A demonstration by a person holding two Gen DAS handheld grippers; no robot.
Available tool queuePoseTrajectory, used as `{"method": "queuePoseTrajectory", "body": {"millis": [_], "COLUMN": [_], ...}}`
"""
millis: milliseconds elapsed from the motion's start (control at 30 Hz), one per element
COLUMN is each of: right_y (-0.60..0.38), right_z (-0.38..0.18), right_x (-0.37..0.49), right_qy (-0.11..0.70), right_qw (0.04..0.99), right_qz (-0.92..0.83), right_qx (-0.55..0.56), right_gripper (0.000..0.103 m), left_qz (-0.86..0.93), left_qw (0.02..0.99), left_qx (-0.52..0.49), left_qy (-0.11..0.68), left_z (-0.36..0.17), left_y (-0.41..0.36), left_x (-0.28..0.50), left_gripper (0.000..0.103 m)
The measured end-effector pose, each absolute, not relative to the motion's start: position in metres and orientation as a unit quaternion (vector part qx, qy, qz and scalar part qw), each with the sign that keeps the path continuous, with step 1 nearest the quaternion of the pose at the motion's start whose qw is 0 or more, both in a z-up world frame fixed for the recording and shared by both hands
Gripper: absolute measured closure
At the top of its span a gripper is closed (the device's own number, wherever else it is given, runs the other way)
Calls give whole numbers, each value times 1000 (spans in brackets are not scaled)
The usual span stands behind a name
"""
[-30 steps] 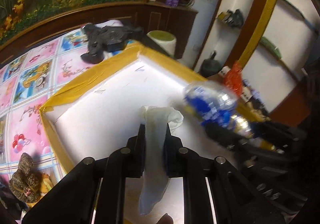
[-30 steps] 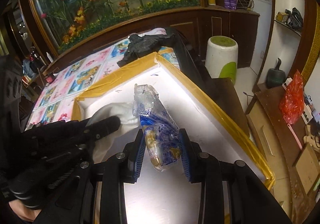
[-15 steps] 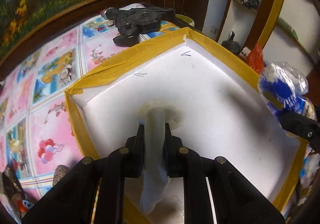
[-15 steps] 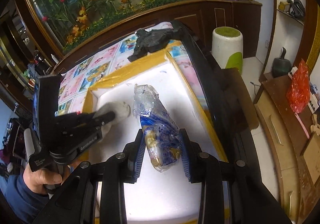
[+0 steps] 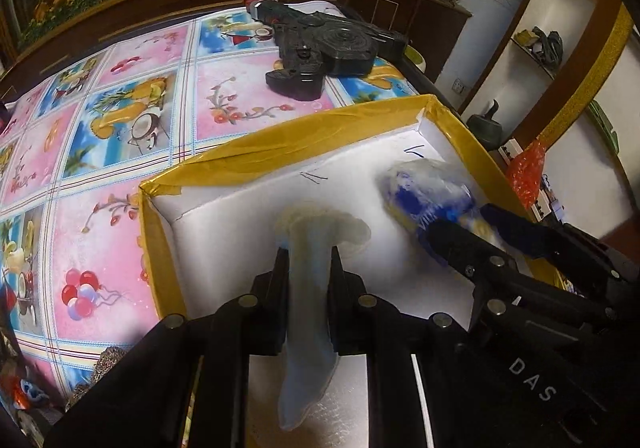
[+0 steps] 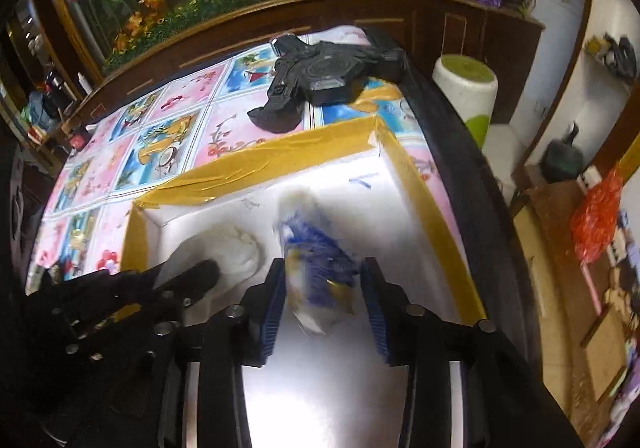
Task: Organize soft objects
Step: 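Lower and release the white cloth and clear bag into the box with both tools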
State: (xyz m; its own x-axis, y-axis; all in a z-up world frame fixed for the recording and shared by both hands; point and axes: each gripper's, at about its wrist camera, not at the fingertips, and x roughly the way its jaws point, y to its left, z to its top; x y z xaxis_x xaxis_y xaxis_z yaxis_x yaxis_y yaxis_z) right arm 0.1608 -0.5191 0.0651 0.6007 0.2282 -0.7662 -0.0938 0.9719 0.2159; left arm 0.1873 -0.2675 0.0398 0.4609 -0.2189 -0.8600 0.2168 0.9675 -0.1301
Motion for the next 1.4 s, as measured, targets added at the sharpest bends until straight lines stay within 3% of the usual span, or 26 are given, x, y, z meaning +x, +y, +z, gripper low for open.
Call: {"method": "queuePoseTrajectory", "body": {"millis": [33, 100, 167, 267, 667, 733, 1200, 1267, 1300, 1400], "right_y": [-517, -516, -519, -530, -554, -560, -505, -499, -497, -506], "right_z": [64, 61, 65, 72, 103, 107, 83, 83, 79, 70], "right_x": [163, 164, 155, 142, 40, 23, -9, 2, 10, 38], "right_qy": [431, 425, 407, 393, 311, 295, 324, 330, 339, 372], "right_qw": [896, 902, 910, 915, 940, 943, 937, 934, 927, 919], "right_qz": [86, 67, 65, 67, 53, 50, 108, 119, 141, 97], "right_qx": [62, 39, 45, 67, 132, 144, 77, 72, 80, 90], "right_gripper": [36, 25, 22, 21, 14, 14, 15, 19, 26, 30], "left_qz": [-123, -123, -134, -148, -174, -181, -203, -213, -216, -228], "left_qw": [855, 855, 855, 858, 872, 871, 833, 828, 826, 825], "left_qx": [-7, -11, -16, -33, -41, -30, -87, -93, -96, -110], "left_qy": [504, 504, 500, 490, 456, 456, 507, 510, 511, 505], "left_z": [39, 38, 40, 47, 81, 84, 64, 66, 68, 79], "left_y": [-264, -262, -262, -262, -267, -269, -247, -247, -246, -239], "left_x": [189, 190, 189, 186, 153, 151, 156, 153, 152, 146], "left_gripper": [90, 82, 65, 51, 50, 41, 40, 40, 40, 40]}}
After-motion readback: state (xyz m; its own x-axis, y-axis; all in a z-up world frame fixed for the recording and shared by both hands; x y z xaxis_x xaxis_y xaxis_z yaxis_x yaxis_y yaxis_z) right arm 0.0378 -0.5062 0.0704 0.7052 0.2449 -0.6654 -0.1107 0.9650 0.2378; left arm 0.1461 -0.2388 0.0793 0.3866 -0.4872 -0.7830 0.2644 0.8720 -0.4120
